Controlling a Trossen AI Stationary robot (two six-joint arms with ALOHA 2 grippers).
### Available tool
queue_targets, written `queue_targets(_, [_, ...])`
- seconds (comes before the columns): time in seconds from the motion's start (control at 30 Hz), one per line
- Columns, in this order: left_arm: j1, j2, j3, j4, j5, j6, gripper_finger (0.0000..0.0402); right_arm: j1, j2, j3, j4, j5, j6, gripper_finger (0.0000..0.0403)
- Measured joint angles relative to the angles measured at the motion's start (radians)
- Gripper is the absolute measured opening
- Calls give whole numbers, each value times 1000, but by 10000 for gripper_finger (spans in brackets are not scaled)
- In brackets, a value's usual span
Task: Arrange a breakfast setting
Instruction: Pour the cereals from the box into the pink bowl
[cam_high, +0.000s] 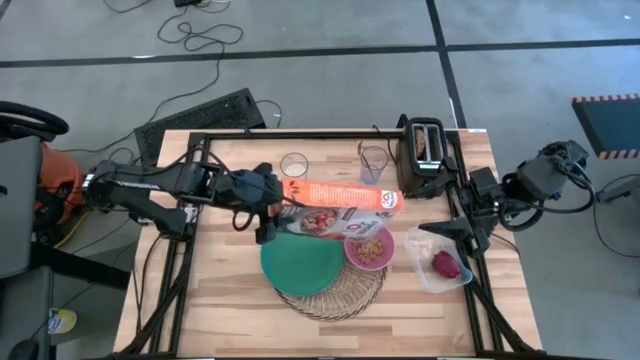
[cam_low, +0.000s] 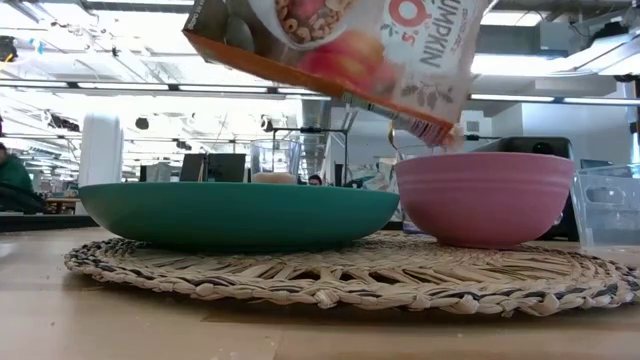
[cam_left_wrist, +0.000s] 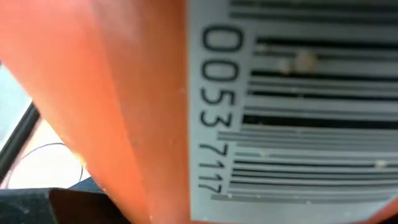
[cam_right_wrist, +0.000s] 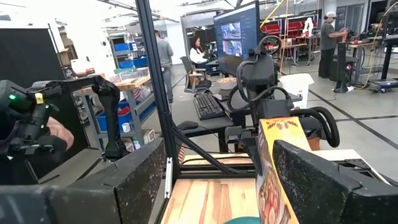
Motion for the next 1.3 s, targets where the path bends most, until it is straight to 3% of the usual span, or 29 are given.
queue_targets(0.33, [0, -185, -393, 425, 47, -115, 277, 0, 0, 0, 5, 0, 0, 327])
queue_targets(0.57, [0, -283, -573, 567, 41, -168, 277, 0, 0, 0, 7, 0, -6, 327])
queue_targets(0.8, [-6, -296, -640, 633, 45, -181, 277, 0, 0, 0, 10, 0, -8, 327])
queue_targets(1.3, [-13, -295, -639, 648, 45, -156, 277, 0, 1, 0, 11, 0, -10, 327])
